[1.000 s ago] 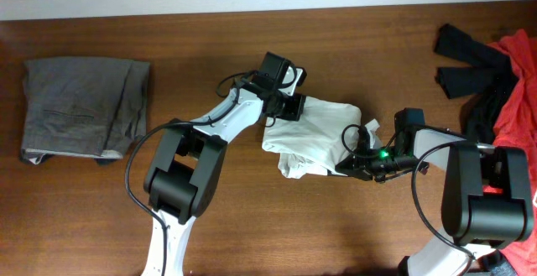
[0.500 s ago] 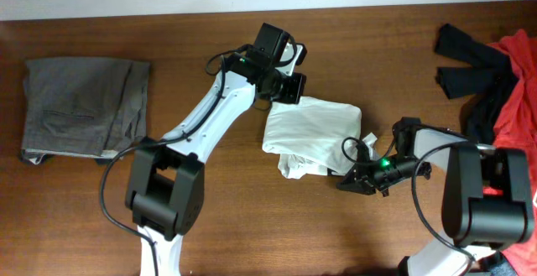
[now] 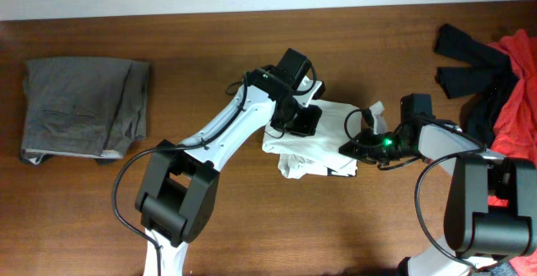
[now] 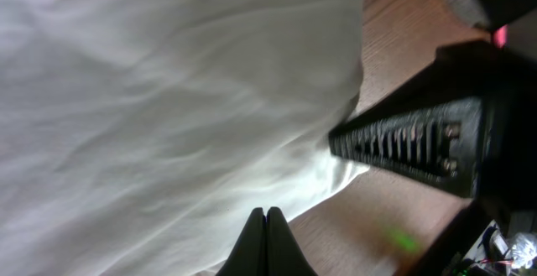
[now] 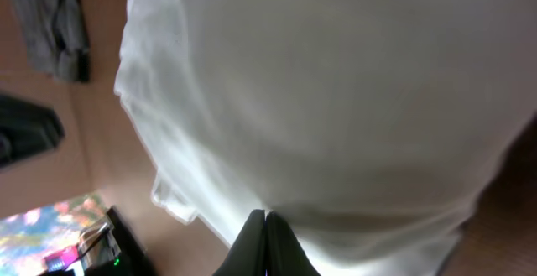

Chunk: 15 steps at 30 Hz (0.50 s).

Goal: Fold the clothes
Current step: 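Grasp the bundle's top edge with both grippers and fold it downward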

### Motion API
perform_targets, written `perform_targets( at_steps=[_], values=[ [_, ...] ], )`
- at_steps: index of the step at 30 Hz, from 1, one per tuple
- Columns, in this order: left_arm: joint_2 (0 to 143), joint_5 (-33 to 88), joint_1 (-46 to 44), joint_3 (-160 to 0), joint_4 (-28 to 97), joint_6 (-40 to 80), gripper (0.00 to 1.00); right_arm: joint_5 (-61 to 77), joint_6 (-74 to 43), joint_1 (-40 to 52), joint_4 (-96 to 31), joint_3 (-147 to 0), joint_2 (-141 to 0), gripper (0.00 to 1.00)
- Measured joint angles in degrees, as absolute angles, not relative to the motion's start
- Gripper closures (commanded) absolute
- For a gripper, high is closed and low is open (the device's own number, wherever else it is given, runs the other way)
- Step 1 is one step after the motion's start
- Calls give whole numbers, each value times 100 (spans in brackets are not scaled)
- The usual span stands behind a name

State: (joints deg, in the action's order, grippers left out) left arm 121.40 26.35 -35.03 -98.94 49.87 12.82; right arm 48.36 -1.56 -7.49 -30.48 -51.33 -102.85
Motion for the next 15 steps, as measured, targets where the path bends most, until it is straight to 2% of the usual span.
perform_targets(
  at_steps=[15],
  values=[
    [12138,3133,-3492,-8025,3828,1288,100,4265,-329,-749,-2939,-5133,-10285,96]
  ],
)
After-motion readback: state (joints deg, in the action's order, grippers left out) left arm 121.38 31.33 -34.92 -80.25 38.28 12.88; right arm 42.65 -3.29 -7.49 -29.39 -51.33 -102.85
